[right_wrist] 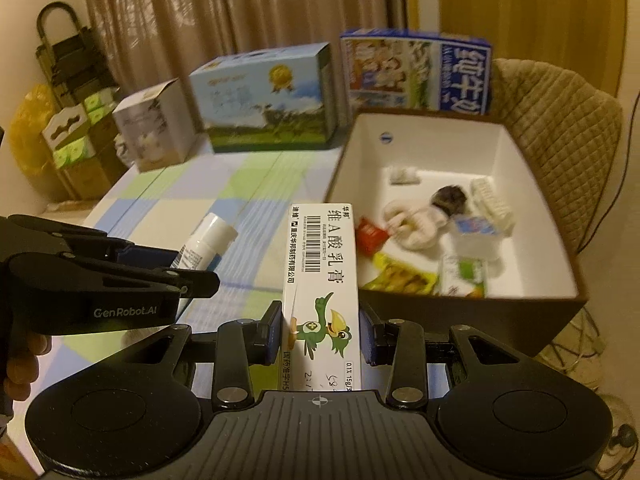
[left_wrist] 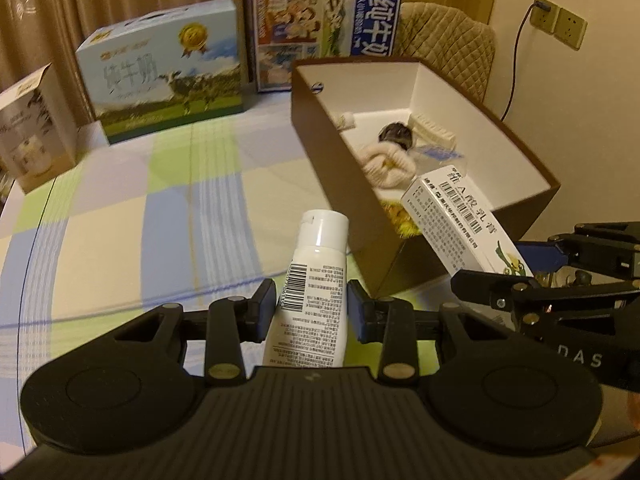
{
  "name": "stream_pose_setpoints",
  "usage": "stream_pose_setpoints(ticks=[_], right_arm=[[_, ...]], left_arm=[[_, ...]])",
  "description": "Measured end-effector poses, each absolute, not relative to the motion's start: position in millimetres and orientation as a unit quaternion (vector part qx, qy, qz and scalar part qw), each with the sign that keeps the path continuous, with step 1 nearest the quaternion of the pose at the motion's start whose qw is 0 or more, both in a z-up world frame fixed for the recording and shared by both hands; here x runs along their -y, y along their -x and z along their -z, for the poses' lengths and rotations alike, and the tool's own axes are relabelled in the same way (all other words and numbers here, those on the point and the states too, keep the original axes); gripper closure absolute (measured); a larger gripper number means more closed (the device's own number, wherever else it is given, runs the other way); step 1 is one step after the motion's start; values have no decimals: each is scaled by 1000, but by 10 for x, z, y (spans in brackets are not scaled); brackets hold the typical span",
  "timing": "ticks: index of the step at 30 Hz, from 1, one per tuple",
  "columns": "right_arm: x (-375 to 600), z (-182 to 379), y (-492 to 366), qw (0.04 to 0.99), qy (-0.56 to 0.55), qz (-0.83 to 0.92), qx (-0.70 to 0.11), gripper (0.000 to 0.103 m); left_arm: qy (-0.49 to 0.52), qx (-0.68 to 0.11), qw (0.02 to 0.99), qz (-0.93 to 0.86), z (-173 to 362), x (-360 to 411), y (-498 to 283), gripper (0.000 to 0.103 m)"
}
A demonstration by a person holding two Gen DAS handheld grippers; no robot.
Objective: Organize objects
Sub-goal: 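Carry the tube and ointment box with both tools over the cardboard box, then open both tools to drop the tube and ointment box inside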
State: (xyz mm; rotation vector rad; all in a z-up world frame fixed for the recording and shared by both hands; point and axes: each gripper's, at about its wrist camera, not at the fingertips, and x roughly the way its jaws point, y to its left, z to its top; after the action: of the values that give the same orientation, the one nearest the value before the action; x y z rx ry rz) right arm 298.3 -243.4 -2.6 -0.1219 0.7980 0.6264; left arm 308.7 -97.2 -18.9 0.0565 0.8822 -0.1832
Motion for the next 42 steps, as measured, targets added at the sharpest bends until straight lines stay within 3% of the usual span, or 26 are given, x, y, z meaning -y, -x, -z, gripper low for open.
stream_pose_setpoints(ticks=[19,42], right_arm=[[2910,-220,-4168,889,41,-265,-370,68],[2893,213,-5387,875,51,-254,-409,68]], left_arm=[[-23,-406,906,119,-130,1861,-4096,70],[-25,-451,888,80,264,2230,-5420,70]])
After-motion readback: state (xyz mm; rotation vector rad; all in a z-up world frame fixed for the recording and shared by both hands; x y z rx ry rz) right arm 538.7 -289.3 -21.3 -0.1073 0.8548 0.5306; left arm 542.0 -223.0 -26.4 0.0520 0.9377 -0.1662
